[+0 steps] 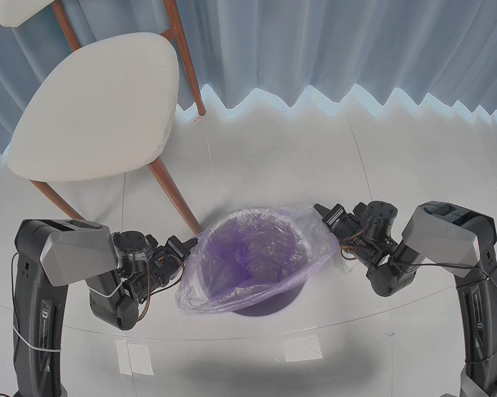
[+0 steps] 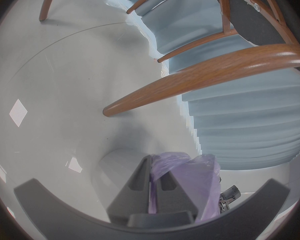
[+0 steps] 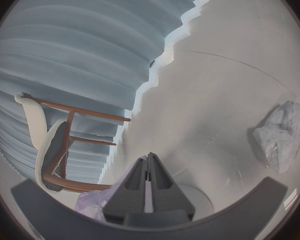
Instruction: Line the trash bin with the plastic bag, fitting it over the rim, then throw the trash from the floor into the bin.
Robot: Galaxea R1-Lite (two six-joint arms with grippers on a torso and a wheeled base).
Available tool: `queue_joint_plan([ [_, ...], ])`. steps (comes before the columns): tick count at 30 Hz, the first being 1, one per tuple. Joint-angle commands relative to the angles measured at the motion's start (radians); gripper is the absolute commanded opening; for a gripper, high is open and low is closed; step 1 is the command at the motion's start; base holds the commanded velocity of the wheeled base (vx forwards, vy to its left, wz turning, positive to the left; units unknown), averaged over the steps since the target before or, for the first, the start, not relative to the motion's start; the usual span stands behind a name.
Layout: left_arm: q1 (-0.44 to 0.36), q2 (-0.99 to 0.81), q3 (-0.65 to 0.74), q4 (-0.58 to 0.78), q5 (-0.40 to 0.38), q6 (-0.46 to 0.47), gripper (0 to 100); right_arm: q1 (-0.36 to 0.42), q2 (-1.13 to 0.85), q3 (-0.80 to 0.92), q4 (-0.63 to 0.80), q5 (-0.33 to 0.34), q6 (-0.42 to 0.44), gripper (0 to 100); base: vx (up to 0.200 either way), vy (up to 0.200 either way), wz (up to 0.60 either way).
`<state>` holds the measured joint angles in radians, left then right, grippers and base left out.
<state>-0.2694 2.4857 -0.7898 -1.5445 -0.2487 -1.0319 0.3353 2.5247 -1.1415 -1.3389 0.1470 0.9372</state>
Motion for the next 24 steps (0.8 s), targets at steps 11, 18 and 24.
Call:
queue_joint_plan([
  [11,0.001,-0.021,0.049,0.0,-0.001,0.0,100,0.002,-0.04,0.114,-0.124,0.036,0.005,100,0.0,0.0,0.0],
  [18,0.002,-0.085,0.11,-0.002,-0.009,0.001,100,0.002,-0.092,0.17,-0.12,0.049,0.006,100,0.0,0.0,0.0],
  [24,0.012,-0.139,0.142,0.0,-0.012,0.012,100,-0.009,-0.158,0.247,-0.123,0.124,0.005,100,0.0,0.0,0.0],
])
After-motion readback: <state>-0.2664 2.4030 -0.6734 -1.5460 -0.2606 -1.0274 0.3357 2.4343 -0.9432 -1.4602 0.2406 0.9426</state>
